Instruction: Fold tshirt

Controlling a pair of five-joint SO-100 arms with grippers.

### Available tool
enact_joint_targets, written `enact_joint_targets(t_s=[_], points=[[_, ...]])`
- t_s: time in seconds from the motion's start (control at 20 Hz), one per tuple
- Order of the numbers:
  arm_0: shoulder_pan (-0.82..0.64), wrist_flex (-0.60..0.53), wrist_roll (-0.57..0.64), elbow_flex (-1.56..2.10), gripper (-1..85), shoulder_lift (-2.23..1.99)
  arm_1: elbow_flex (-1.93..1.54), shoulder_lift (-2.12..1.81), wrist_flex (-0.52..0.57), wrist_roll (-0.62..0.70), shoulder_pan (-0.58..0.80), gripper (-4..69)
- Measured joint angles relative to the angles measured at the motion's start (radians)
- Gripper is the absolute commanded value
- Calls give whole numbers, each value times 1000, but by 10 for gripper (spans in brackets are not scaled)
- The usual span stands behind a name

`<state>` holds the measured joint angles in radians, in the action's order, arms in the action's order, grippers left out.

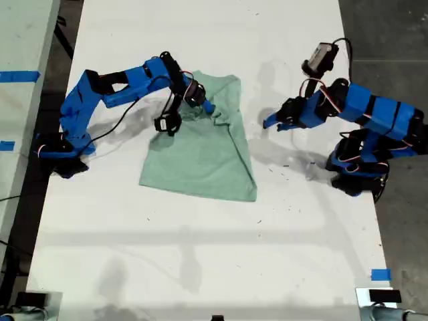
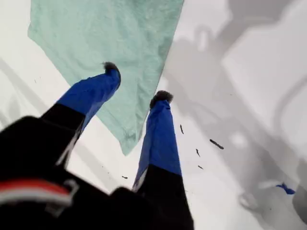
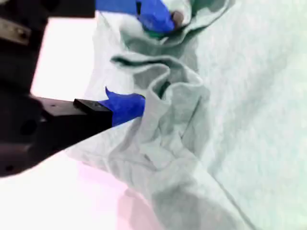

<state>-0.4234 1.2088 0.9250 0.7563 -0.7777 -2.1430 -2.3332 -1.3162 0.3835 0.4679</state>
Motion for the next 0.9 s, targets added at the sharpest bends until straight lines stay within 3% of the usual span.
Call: enact_joint_targets(t_s=[0.2,0.3,0.4,0.55,0.7,0.9], points=[[2,242,-25,18,110,-236,-3,-5,5,0,-17,108],[2,385,-75,97,108,-344,-3,-5,5,0,-37,81],[31,448,-123,232,127,-448,-3,-5,5,0,-66,61],[147,365,-245,560,203,-666,-3,-5,5,0,-140,89],[272,282,-379,864,198,-913,-3,9,5,2,-259,263],[342,204,-517,1141,185,-1177,-2,138,5,2,-370,288]])
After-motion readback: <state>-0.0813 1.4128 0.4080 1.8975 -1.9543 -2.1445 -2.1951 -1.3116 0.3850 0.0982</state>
